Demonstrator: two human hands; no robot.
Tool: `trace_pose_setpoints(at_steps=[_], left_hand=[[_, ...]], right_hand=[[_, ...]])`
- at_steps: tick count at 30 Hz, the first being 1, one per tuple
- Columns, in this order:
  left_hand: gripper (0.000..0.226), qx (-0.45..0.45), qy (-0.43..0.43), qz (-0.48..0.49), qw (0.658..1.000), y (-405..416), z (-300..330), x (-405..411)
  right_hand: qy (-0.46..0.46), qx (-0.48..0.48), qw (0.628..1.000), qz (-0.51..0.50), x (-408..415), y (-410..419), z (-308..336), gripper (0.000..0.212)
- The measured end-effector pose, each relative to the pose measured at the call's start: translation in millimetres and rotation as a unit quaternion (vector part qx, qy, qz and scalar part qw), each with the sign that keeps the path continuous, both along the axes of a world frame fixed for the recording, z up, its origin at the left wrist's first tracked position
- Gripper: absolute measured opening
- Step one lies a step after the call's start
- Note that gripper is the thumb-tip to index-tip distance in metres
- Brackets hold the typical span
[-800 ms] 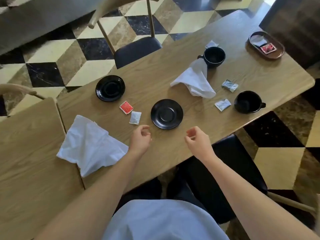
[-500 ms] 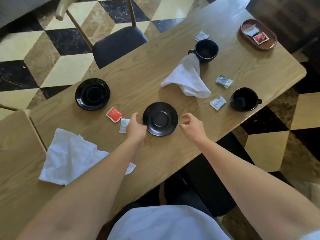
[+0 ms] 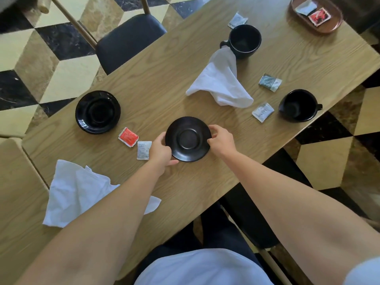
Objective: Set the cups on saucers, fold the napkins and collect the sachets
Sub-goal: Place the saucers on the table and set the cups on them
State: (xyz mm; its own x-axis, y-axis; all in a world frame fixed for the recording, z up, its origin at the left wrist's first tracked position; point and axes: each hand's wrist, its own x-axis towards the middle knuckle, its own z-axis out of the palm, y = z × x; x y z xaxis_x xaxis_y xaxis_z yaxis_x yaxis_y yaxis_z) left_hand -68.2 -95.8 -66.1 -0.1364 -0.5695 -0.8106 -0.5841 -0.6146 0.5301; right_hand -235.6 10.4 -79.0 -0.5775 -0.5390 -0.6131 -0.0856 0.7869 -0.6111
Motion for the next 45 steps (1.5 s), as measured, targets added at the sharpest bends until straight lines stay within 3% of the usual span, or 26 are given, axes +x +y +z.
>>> trace_pose_setpoints(at_steps=[8,17,45], left_hand=[[0.076,-0.026,0.019,-0.046,0.998,22.5,-3.8,-14.3],[0.077,-0.053,0.015,-0.176,0.983,75.3,-15.3,-57.5],[0.067,-0.078,0.028,-0.23,0.97,87.9,-25.4,-147.3]], right_hand=[[-0.028,-0.044,0.995,-0.084,-9.8,48.2,-0.2,0.05],[-0.004,-0.03,0.99,-0.14,-38.4,129.0,-4.8,0.046],[0.006,-0.039,0.976,-0.216,-98.2,165.4,-21.3,0.048]])
